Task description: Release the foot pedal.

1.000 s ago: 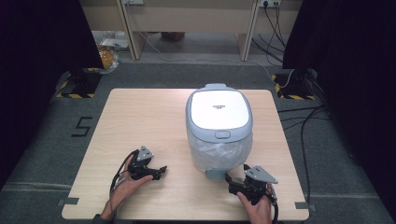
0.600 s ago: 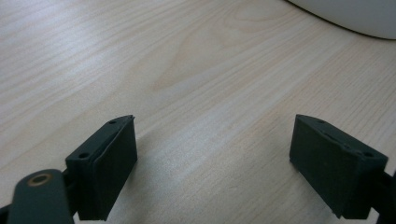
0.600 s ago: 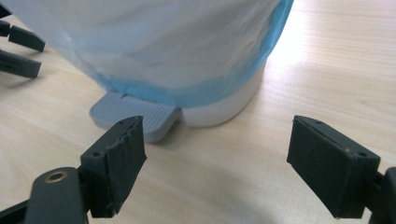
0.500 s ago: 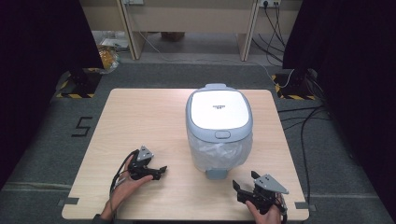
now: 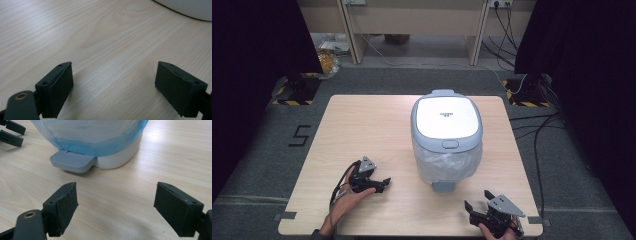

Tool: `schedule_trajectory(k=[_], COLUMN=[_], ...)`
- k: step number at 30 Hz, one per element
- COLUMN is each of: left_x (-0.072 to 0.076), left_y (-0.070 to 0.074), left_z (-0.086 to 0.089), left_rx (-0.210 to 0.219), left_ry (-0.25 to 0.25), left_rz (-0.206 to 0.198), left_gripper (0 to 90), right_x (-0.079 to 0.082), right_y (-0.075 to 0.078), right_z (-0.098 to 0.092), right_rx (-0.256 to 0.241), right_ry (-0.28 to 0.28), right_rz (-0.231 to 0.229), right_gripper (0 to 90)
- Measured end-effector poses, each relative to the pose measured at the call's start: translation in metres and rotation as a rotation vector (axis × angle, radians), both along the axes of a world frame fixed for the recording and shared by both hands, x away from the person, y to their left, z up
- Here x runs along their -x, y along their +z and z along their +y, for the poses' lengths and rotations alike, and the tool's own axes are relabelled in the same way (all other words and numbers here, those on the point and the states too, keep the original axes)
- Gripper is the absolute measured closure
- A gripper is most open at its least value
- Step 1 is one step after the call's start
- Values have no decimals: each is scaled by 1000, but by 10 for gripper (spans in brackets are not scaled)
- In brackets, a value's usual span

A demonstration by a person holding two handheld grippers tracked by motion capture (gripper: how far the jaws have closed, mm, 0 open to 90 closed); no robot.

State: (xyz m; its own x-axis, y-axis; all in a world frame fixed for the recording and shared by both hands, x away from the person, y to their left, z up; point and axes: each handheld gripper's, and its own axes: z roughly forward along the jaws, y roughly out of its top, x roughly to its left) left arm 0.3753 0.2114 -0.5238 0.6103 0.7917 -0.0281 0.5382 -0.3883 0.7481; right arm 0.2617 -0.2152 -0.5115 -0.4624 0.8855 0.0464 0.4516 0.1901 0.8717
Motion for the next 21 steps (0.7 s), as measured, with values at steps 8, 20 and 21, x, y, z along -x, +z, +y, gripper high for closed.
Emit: schedule_trajectory(k=[8,20,21], left_x=[0,0,0], left_y=[0,0,0], left_z=[0,0,0], left_rx=[0,0,0], left_ry=[0,0,0], left_rz=[0,0,0], left_gripper=[140,140,140], right_x=[8,16,15], right_y=[-4,-14,-16], right_z=[-5,-8,-8], right_rx=[7,66,82], right_ry=[-4,-12,-9], right_rz=[-4,49,64], right_gripper=[167,162,162])
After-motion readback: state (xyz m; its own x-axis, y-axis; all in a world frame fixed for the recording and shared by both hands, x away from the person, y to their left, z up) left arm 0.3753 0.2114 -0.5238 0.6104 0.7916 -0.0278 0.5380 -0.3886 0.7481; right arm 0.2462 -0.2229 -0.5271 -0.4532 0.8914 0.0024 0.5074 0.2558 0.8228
